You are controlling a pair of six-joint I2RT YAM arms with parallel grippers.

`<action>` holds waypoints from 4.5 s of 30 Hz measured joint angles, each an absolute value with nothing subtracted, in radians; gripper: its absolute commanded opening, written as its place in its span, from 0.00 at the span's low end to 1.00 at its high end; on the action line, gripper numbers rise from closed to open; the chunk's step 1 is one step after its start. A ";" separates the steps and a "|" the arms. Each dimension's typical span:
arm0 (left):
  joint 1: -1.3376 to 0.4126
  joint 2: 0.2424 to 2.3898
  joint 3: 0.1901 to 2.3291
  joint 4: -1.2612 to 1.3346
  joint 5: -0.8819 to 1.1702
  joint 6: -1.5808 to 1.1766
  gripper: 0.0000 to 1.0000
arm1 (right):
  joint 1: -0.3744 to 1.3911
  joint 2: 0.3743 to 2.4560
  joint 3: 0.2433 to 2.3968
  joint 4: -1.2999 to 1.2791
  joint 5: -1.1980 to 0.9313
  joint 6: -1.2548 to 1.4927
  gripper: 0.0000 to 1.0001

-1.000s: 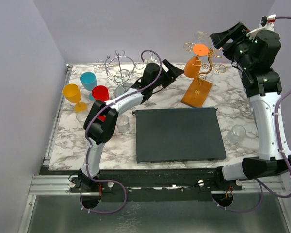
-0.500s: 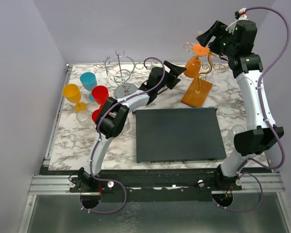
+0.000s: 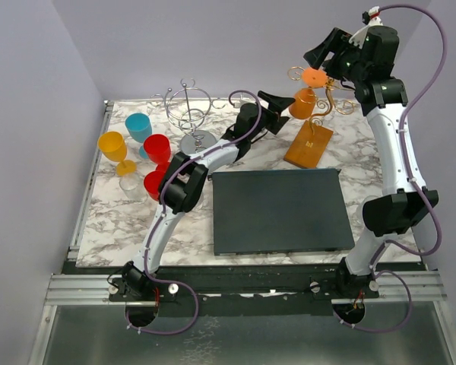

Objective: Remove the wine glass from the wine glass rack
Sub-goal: Pick up the wine glass from the wine rack.

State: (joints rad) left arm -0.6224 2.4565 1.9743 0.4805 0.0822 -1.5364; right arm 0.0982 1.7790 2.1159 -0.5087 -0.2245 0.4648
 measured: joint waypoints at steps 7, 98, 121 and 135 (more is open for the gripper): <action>-0.623 2.466 1.967 0.528 0.079 -1.579 0.97 | 0.098 1.811 2.121 -0.514 -0.249 0.463 0.78; -0.582 2.541 2.055 0.717 0.273 -1.645 0.82 | -0.015 1.700 1.914 -0.548 -0.292 0.805 0.48; -0.582 2.541 2.072 0.731 0.307 -1.647 0.81 | -0.015 1.726 1.856 -0.478 -0.305 0.950 0.38; -0.577 2.546 2.072 0.740 0.316 -1.661 0.81 | -0.022 1.636 1.650 -0.288 -0.265 1.152 0.39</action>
